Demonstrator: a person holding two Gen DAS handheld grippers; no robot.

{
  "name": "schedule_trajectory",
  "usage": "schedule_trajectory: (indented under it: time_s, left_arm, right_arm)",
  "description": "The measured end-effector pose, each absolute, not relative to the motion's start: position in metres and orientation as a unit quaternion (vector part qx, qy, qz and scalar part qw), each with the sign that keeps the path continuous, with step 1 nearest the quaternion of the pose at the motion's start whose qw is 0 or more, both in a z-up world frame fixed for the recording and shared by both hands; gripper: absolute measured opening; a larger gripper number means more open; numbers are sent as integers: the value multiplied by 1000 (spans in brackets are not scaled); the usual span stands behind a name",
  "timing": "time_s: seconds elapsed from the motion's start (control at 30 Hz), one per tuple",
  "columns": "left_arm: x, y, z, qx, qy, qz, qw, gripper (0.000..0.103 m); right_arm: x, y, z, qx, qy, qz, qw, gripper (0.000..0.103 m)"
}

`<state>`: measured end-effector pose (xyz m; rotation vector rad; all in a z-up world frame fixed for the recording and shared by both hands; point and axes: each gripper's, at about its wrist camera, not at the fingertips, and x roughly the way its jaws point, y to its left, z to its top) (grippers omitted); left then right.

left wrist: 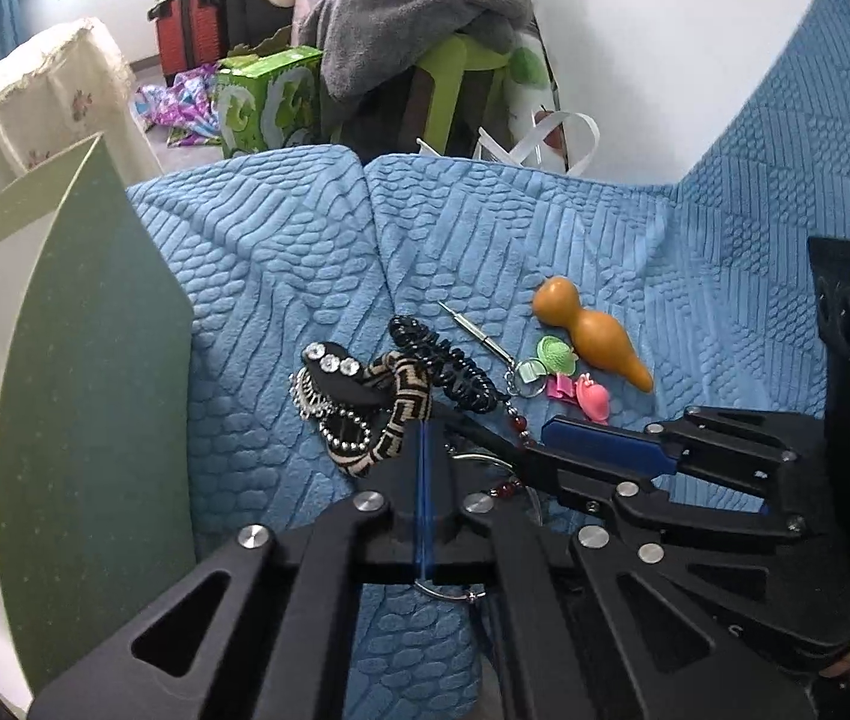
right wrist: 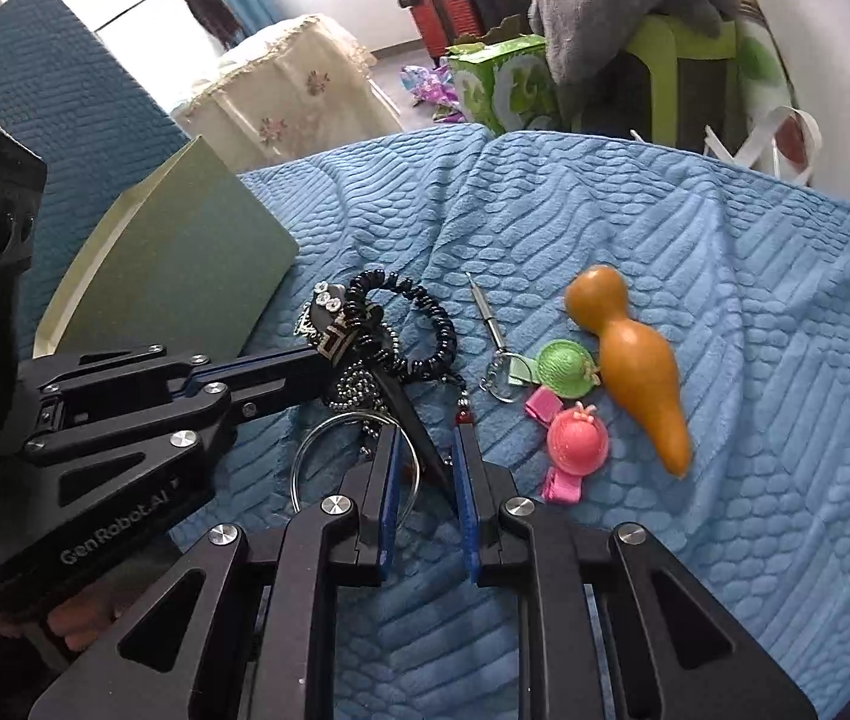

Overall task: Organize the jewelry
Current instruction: 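Grasp the patterned bracelet with the left tool while the right tool grasps the black hair clip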

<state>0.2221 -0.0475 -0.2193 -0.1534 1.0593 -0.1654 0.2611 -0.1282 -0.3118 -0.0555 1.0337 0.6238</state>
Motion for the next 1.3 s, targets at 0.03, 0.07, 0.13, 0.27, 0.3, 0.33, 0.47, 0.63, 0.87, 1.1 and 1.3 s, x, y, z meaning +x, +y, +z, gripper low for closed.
schedule_trajectory:
  time_s: [0.03,0.07,0.13,0.27,0.3,0.33,0.47,0.63,0.87,1.1,1.3]
  left_arm:
    - [222,-45,-219,-83,505,-81,855,0]
    - [222,-44,-218,-88,505,-82,855,0]
    - [221,-42,-217,-91,502,-82,856,0]
    - [220,-41,-214,-97,499,-83,857,0]
    - [220,-42,-214,-97,499,-83,857,0]
    - [219,-42,-213,-95,498,-83,858,0]
    - [220,-42,-215,-89,499,-81,858,0]
    - [217,-39,-215,-98,499,-84,857,0]
    - [213,-37,-202,-101,477,-76,870,75]
    - [216,-38,-211,-86,495,-73,862,49]
    - [215,-47,-217,-46,509,-88,855,41]
  right_arm:
    - [262,-126,-312,-33,485,295,822,15]
    - [262,-124,-312,-37,485,295,822,15]
    - [265,-120,-313,-44,485,297,822,15]
    - [266,-110,-313,-66,480,303,820,15]
    - [266,-108,-314,-71,481,305,819,15]
    - [266,-105,-316,-78,483,306,817,15]
    - [268,-99,-321,-102,484,304,815,15]
    - [265,-93,-319,-103,479,309,815,7]
    - [256,-105,-305,-79,467,315,823,5]
    - [251,-114,-297,-59,469,316,822,5]
    - [252,-127,-298,-32,478,314,820,5]
